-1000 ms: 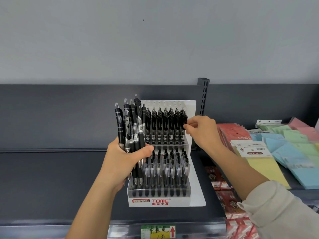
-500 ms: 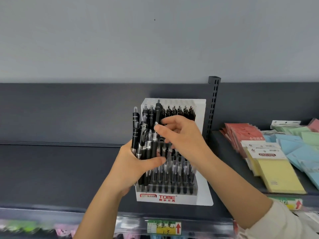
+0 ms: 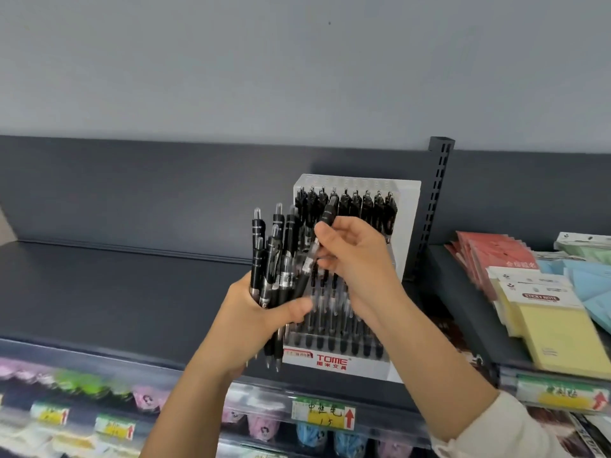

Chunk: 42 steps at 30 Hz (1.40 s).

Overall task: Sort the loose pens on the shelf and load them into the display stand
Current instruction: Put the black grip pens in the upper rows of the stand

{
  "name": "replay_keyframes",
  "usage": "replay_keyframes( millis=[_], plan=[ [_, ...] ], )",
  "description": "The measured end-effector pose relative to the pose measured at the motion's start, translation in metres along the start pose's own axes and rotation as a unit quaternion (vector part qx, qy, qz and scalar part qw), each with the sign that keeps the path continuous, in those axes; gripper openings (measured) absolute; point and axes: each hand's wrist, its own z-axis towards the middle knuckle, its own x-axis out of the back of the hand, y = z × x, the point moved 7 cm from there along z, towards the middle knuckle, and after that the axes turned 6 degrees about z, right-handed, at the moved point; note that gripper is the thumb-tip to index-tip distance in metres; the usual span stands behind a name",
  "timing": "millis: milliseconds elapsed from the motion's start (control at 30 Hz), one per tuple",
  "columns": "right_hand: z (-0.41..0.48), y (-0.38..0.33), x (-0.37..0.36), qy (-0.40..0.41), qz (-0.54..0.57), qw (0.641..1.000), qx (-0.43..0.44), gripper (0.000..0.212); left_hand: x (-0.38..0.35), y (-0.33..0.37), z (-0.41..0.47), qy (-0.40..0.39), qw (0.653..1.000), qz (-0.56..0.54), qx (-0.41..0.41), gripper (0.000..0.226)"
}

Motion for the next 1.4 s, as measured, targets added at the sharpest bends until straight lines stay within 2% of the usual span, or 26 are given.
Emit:
replay_keyframes(
  millis=[100, 233, 333, 433, 700, 967, 1200, 1400],
  plan=[
    [0.008, -0.001, -0.004, -0.008, 0.013, 1.000, 0.003, 0.011, 0.009, -0.005, 0.002, 0.034, 0.999, -0.019, 0.007, 0.033],
    [0.019, -0.009, -0.012, -0.008, 0.026, 1.000, 0.004, 0.008, 0.028, -0.015, 0.009, 0.085, 0.994, -0.065, 0.034, 0.022],
    [0.033, -0.033, -0.005, 0.059, 0.000, 0.995, 0.077, 0.008, 0.048, -0.029, 0.016, 0.126, 0.982, -0.121, 0.072, 0.020],
    [0.044, -0.051, -0.006, 0.120, -0.109, 0.974, 0.159, 0.015, 0.064, -0.041, 0.028, 0.136, 0.976, -0.142, 0.092, 0.013],
    [0.067, -0.021, -0.029, 0.182, -0.273, 0.927, 0.180, 0.021, 0.087, -0.056, 0.060, 0.085, 0.976, -0.174, 0.097, 0.015],
    [0.075, 0.014, -0.030, 0.177, -0.422, 0.883, 0.104, 0.024, 0.094, -0.063, 0.078, 0.035, 0.974, -0.208, 0.081, 0.025],
    [0.071, 0.017, -0.027, 0.195, -0.441, 0.871, 0.092, 0.024, 0.091, -0.070, 0.084, -0.001, 0.973, -0.213, 0.090, 0.028],
    [0.053, 0.008, -0.030, 0.229, -0.390, 0.885, 0.114, 0.018, 0.086, -0.067, 0.080, -0.018, 0.976, -0.202, 0.077, 0.029]
  ],
)
